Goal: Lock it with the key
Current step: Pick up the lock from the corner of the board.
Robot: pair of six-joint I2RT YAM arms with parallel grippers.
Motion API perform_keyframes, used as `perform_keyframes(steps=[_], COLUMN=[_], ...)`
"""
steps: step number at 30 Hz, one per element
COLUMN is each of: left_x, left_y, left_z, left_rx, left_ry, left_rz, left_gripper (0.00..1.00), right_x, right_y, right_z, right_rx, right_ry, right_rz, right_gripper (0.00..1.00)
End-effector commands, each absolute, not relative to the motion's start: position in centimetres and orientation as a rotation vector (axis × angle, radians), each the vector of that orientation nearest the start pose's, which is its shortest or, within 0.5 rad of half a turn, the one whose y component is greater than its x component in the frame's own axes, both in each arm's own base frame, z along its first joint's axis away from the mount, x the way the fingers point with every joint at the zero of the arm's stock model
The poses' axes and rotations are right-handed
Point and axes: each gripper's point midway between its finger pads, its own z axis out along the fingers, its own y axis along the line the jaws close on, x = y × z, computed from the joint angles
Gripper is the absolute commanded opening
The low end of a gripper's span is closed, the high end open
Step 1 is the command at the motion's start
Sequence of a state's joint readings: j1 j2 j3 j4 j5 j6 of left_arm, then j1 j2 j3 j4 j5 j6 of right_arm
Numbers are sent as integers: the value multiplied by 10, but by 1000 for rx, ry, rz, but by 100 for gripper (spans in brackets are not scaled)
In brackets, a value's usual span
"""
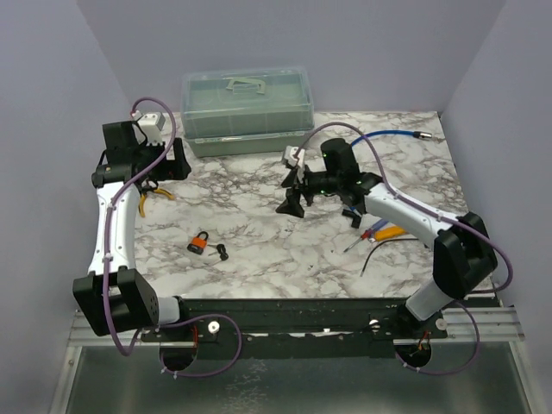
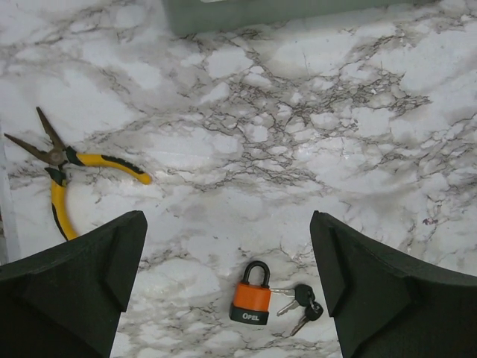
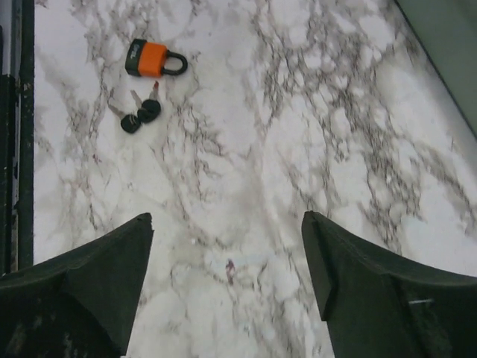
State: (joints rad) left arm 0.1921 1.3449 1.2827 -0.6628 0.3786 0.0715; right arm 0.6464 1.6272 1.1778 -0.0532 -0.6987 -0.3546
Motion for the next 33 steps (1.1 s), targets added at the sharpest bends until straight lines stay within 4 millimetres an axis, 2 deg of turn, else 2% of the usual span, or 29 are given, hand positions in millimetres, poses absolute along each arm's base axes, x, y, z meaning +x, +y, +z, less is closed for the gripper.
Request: perform_keyframes(steps=[1, 4, 8, 12, 16, 24, 28, 33], left_x=[366, 368, 367, 362, 351, 339, 331, 326], left_y=[-3, -12, -30, -61, -96, -127, -143, -157], left_z=[246, 243, 239, 233, 221, 215, 211, 208], left_rx=[249, 246, 307, 432, 564, 660, 717, 777], left_ry=[2142, 2164, 2176, 2186, 2219, 2246, 2247, 2248], left_rz=[-301, -351, -396, -432, -479, -578, -648, -684], left_gripper=[99, 99, 99, 99, 99, 99, 99, 99], right_x=[289, 296, 299, 292, 287, 266, 258, 254], right_y=[302, 266, 206, 144, 84, -42, -79, -104], right_z=[168, 168, 163, 153, 134, 95, 79, 58], right_rx=[-1341, -1288, -1257, -1265, -1254, -1317, -1421, -1534], right_ry=[1742, 1839, 1944, 2026, 2141, 2266, 2287, 2275], right_rz=[909, 889, 823, 728, 663, 440, 357, 290], right_gripper=[92, 99, 99, 98, 94, 91, 91, 90])
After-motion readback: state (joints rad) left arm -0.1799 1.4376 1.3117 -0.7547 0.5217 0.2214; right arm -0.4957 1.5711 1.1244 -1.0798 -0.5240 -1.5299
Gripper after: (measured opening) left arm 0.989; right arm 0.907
